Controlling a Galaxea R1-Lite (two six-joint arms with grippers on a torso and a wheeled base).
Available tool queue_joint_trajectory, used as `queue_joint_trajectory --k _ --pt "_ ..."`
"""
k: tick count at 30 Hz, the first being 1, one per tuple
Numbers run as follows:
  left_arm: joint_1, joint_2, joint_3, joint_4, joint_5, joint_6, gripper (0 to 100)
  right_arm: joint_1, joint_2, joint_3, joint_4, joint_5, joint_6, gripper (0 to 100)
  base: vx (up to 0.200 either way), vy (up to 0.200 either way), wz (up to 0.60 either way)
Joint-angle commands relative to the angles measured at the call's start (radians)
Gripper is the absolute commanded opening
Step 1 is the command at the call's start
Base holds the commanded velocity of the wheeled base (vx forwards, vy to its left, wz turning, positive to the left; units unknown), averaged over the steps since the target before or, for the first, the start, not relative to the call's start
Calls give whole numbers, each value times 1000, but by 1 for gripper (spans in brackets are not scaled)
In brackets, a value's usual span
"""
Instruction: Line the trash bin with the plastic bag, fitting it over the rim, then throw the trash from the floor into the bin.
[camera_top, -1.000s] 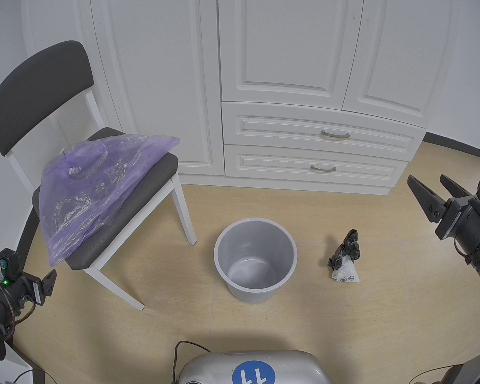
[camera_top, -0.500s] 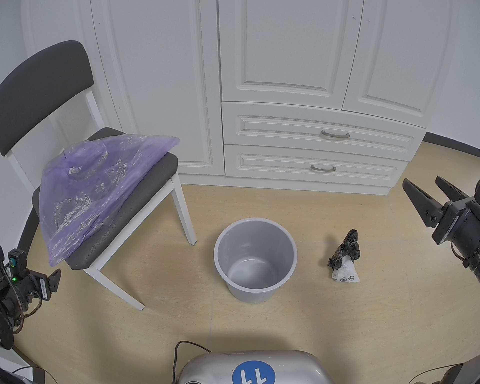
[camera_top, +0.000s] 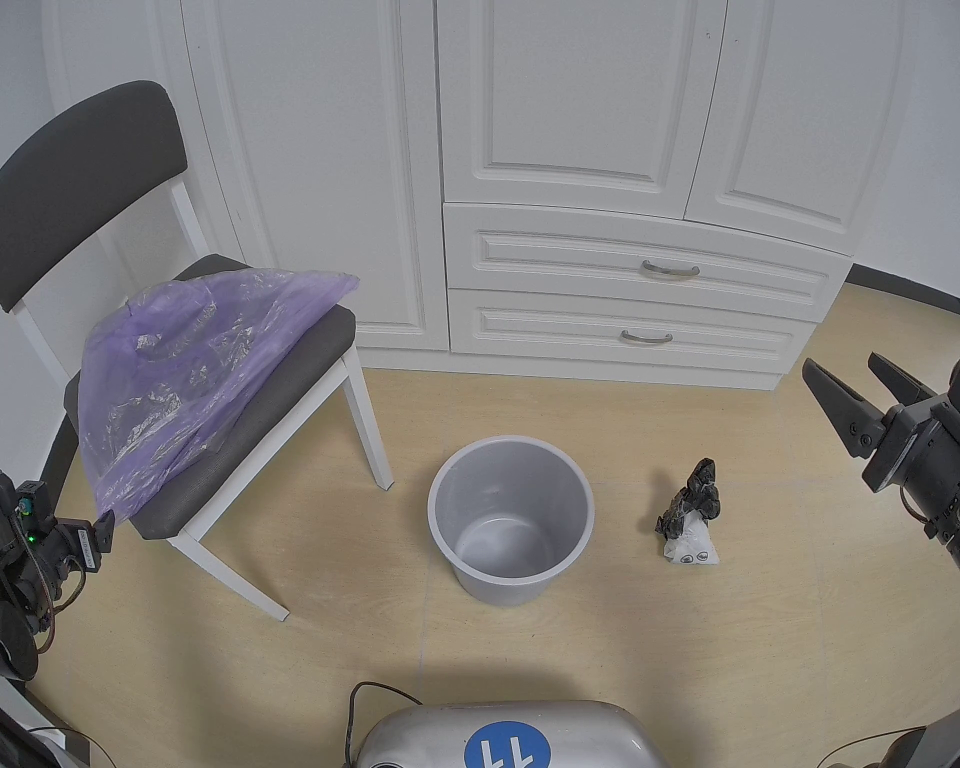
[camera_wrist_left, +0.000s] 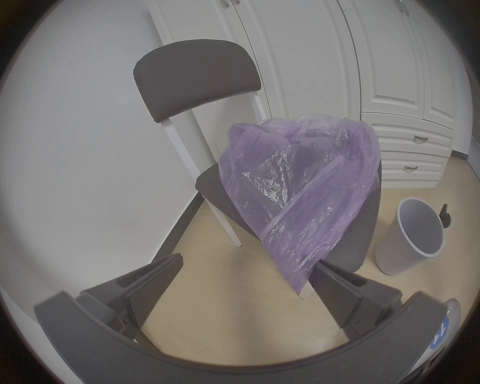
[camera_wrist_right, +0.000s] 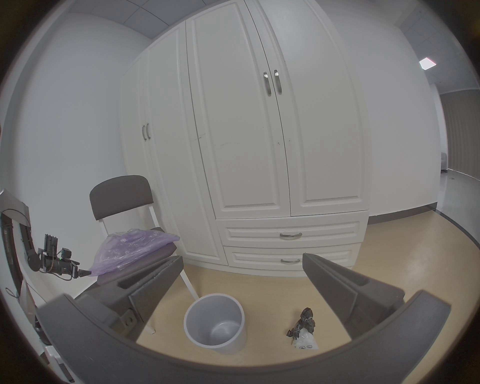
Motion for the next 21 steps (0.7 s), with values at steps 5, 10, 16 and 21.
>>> queue_joint_trajectory --k 5,10,16,21 --pt "5 31 -13 -1 0 -18 100 0 -4 0 0 0 -1 100 0 0 0" --pt "7 65 -59 -4 42 -62 100 2 -7 1 0 2 -4 100 0 0 0" --pt "5 97 -102 -73 76 -124 100 0 -8 1 -3 3 -5 100 0 0 0" --pt "-6 140 -131 -220 83 -197 100 5 -8 0 -6 5 -5 100 0 0 0"
